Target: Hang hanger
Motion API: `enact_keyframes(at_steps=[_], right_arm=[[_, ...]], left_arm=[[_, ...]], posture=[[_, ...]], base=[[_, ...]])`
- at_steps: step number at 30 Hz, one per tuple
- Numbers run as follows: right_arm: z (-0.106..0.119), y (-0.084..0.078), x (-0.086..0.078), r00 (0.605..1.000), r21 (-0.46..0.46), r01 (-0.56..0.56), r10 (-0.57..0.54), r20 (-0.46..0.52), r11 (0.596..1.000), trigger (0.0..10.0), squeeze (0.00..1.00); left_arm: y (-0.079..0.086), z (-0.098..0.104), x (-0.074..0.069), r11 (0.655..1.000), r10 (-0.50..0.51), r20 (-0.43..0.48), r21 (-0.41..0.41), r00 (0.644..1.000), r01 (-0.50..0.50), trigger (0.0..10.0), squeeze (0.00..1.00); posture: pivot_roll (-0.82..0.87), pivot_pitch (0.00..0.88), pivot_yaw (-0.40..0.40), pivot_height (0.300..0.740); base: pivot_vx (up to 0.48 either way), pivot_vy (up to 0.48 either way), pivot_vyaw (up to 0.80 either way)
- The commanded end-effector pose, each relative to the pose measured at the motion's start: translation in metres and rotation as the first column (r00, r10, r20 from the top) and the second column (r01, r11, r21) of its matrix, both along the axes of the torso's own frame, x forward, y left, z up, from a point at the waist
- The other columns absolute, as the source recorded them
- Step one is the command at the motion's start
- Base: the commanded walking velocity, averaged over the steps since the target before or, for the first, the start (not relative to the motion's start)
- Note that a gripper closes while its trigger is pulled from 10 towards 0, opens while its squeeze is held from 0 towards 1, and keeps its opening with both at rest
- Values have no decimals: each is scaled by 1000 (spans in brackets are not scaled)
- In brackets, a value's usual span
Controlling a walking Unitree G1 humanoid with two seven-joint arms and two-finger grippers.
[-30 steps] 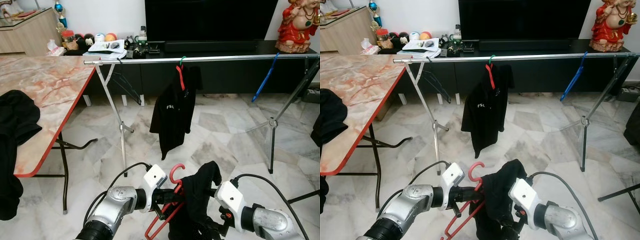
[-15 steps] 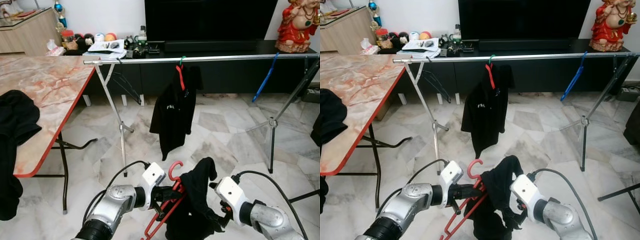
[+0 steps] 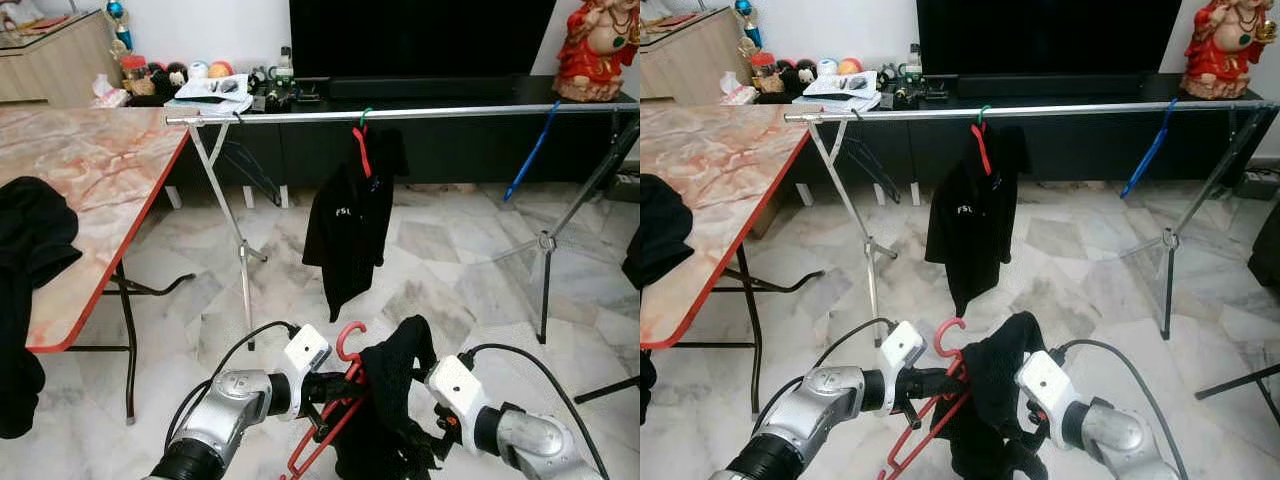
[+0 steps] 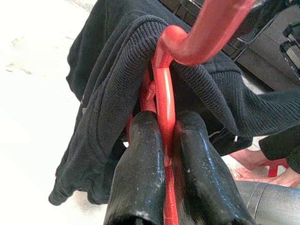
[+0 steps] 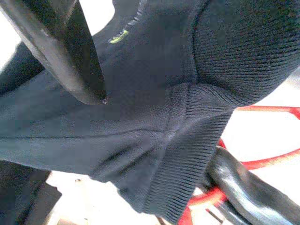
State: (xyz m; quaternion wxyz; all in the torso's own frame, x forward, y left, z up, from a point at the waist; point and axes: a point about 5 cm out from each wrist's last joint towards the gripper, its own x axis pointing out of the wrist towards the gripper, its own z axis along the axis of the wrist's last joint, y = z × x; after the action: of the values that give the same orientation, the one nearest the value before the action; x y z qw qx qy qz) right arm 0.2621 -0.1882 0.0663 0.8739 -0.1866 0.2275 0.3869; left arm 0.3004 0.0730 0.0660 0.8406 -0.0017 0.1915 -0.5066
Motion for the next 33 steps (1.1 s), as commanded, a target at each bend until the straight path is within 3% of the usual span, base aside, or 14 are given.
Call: enact_keyframes(at_steps=[1, 2, 3, 4, 7, 10, 14, 19, 22, 24, 27, 29, 33], right_arm=[[0, -4, 4, 999, -49, 43, -42, 11, 998, 10000, 1000], [-1, -11, 10, 994, -104, 108, -106, 28, 989, 10000, 875], [-1, -14, 13, 988, -135, 155, -152, 39, 979, 10000, 149], [-1, -17, 16, 978, -155, 206, -200, 50, 966, 10000, 0], [1, -17, 20, 956, -147, 293, -286, 64, 945, 10000, 0], [0, -4, 16, 956, -85, 292, -290, 33, 953, 10000, 0], [-3, 13, 4, 987, -51, 163, -163, -6, 985, 10000, 0], [-5, 16, -3, 995, -54, 93, -95, -39, 994, 10000, 0], [-4, 15, -6, 997, -59, 61, -64, -50, 996, 10000, 0], [-3, 14, -6, 998, -71, 50, -53, -39, 996, 10000, 0], [2, 11, -2, 999, -106, 49, -47, 24, 993, 10000, 0], [6, 9, 1, 997, -123, 64, -57, 60, 990, 10000, 0], [15, 8, 5, 990, -75, 117, -110, 86, 990, 10000, 0]], left_arm=[[1, 9, 5, 1000, 6, 38, -16, 999, -6, 10000, 0], [1, 9, 5, 1000, 8, 38, -15, 999, -7, 10000, 0], [1, 9, 5, 1000, 9, 38, -14, 999, -8, 10000, 0], [1, 8, 5, 1000, 9, 37, -13, 999, -9, 10000, 0], [2, 7, 4, 1000, 10, 34, -9, 999, -10, 10000, 0], [2, 7, 3, 1000, 12, 32, -8, 999, -12, 10000, 0], [2, 7, 5, 1000, 22, 37, -9, 999, -22, 10000, 0], [2, 8, 7, 998, 54, 46, -28, 997, -53, 10000, 0], [0, 12, 10, 992, 91, 35, -93, 995, -88, 10000, 0], [-4, 18, 11, 980, 92, 4, -177, 996, -90, 10000, 0], [-8, 30, 10, 933, 46, -84, -352, 995, -72, 10000, 0], [-9, 33, 10, 923, 29, -93, -380, 995, -63, 10000, 0], [-10, 41, 13, 887, 24, -112, -457, 993, -73, 10000, 0]], posture=[[-59, 103, 58, 740], [-61, 113, 61, 740], [-61, 113, 61, 740], [-61, 113, 61, 740], [-64, 116, 61, 740], [-63, 119, 60, 740], [-66, 117, 58, 740], [-69, 114, 53, 740], [-75, 108, 44, 740], [-77, 107, 43, 740], [-84, 107, 42, 740], [-85, 107, 42, 740], [-88, 108, 42, 740]], base=[[0, 0, 0], [0, 0, 0], [0, 0, 0], [0, 0, 0], [0, 0, 0], [0, 0, 0], [0, 0, 0], [0, 0, 0], [0, 0, 0], [0, 0, 0], [0, 0, 0], [0, 0, 0], [0, 0, 0]])
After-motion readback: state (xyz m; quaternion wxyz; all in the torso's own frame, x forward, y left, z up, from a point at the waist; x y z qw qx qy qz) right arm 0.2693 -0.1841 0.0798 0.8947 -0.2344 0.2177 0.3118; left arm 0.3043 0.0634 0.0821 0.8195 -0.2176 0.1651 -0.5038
